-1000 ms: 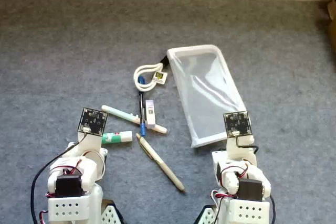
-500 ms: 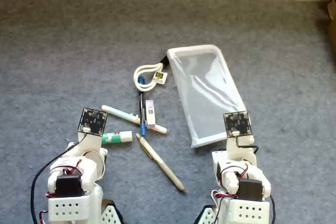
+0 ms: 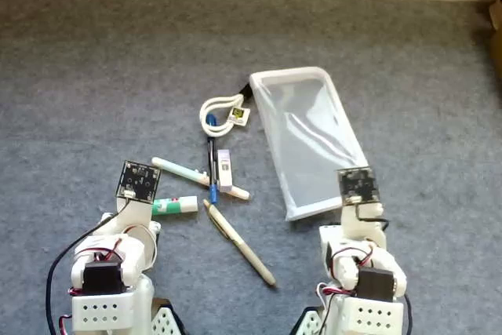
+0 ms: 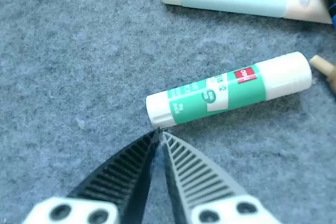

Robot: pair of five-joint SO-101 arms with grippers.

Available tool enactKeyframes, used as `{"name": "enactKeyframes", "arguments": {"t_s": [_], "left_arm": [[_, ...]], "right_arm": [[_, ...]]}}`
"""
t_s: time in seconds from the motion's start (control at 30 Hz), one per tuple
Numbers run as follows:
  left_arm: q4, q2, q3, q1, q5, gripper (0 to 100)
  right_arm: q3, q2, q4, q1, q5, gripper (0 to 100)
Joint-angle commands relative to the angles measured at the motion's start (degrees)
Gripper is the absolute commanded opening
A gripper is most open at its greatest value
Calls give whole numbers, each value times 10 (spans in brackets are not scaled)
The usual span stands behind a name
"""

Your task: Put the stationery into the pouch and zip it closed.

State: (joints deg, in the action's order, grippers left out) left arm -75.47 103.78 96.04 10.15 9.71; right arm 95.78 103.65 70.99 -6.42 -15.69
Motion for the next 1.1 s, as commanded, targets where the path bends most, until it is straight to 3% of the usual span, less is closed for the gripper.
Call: {"name": "enactKeyframes", "arguments": {"t_s": [0.0,0.13,0.37,0.7,0.93,1.07], "left_arm": [[-3,5,11,5,4,7],[-3,5,11,5,4,7],[-3,5,11,5,4,7],[-3,5,11,5,4,7],[-3,5,11,5,4,7],[-3,5,11,5,4,7]], "right_arm": [[22,4,-36,-53,-4,5],[-73,0,-43,-83,-4,5],[-229,-37,-42,-57,-5,15],[-471,-380,-47,60,-2,39],[-614,-582,-61,138,-1,236],[-649,-669,-140,170,-1,241]]}}
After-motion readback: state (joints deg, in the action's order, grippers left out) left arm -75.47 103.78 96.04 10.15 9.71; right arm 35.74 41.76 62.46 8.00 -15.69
